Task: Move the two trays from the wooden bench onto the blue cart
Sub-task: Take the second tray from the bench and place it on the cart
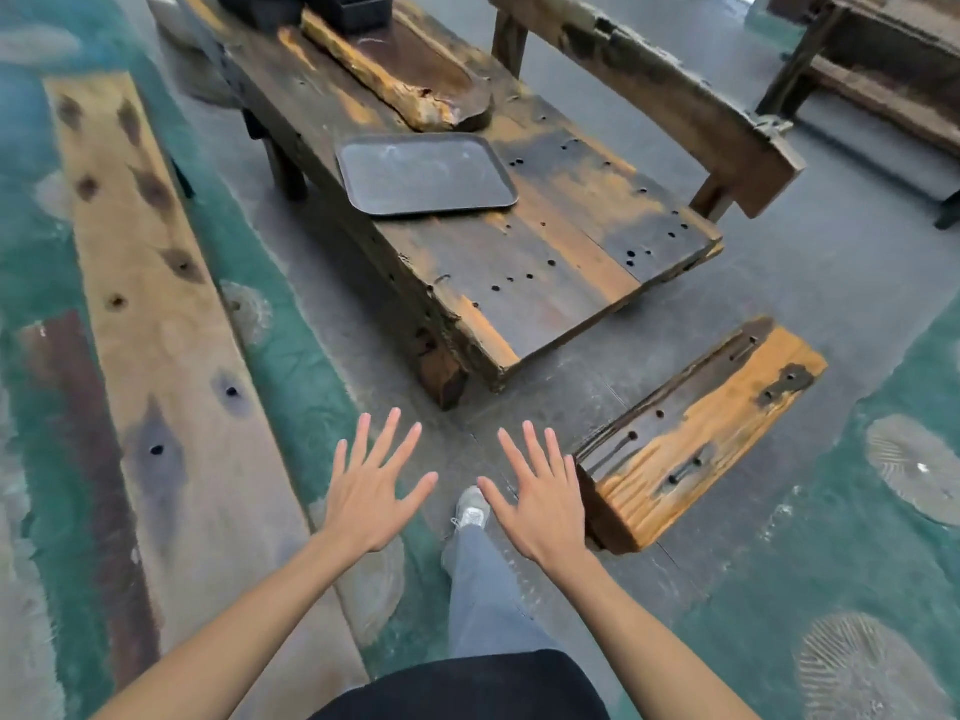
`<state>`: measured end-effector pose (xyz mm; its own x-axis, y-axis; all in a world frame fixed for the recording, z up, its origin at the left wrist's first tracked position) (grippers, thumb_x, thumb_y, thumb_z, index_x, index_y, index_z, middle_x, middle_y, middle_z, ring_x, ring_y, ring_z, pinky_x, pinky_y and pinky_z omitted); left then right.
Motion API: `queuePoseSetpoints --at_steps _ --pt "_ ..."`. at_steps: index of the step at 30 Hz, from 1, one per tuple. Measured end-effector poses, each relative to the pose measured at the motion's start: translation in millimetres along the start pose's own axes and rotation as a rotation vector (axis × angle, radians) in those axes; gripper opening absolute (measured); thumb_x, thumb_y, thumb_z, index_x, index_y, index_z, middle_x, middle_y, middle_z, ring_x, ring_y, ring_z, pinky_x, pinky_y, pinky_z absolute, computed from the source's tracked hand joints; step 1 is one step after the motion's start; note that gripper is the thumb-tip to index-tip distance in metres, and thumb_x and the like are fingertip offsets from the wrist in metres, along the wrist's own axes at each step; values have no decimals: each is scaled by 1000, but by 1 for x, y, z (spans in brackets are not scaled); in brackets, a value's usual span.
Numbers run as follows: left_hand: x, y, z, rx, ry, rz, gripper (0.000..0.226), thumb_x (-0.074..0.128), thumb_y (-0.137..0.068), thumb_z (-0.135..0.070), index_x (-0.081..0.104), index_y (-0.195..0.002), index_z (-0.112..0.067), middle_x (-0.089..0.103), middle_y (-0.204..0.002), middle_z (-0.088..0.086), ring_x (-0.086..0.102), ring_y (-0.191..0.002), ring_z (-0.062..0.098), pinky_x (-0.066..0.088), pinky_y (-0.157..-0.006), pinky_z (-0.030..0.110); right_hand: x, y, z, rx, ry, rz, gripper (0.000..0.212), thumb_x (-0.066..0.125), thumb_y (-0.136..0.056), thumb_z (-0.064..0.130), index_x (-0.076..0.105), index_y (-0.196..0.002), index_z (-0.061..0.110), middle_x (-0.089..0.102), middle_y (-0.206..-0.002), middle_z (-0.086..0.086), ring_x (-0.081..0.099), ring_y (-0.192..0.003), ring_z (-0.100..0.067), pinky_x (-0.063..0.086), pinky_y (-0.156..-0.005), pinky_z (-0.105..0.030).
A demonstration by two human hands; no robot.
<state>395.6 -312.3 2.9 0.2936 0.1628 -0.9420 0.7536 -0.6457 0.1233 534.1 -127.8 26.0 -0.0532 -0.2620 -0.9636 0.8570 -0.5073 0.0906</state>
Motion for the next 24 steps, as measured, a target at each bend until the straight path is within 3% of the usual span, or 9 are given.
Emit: queuePoseSetpoints --at_steps 5,14,24 --pt "-15 -97 23 -79 3 -31 74 13 -85 -78 6 -152 -46 -11 -163 -13 -18 -149 22 3 -121 52 3 -110 5 -66 -24 19 70 20 -94 75 13 -156 45 3 -167 8 -11 -153 -18 -6 -119 -40" --pt "-44 -302 38 -124 -44 47 77 7 -84 -79 5 -153 -43 -10 -163 -10 -15 -149 24 5 -120 53 -2 -307 -8 -30 -176 136 68 23 -96 71 6 -157 45 -1 -168 9 -4 -155 -21 9 -123 -45" --pt "-83 -455 44 -116 23 125 72 29 -91 -69 6 -154 -41 -2 -165 -6 -9 -150 27 6 -120 55 -10 -439 -20 78 -306 202 68 38 -98 60 14 -158 38 7 -168 5 -2 -154 -18 21 -121 -37"
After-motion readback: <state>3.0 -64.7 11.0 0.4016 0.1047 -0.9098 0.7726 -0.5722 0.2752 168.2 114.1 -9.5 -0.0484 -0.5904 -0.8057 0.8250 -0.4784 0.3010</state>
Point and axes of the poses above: each hand's wrist, its own y-axis away from the middle knuckle, its own x-axis out of the palm, z = x × y, the point moved 3 cm from there along -y, towards the middle knuckle
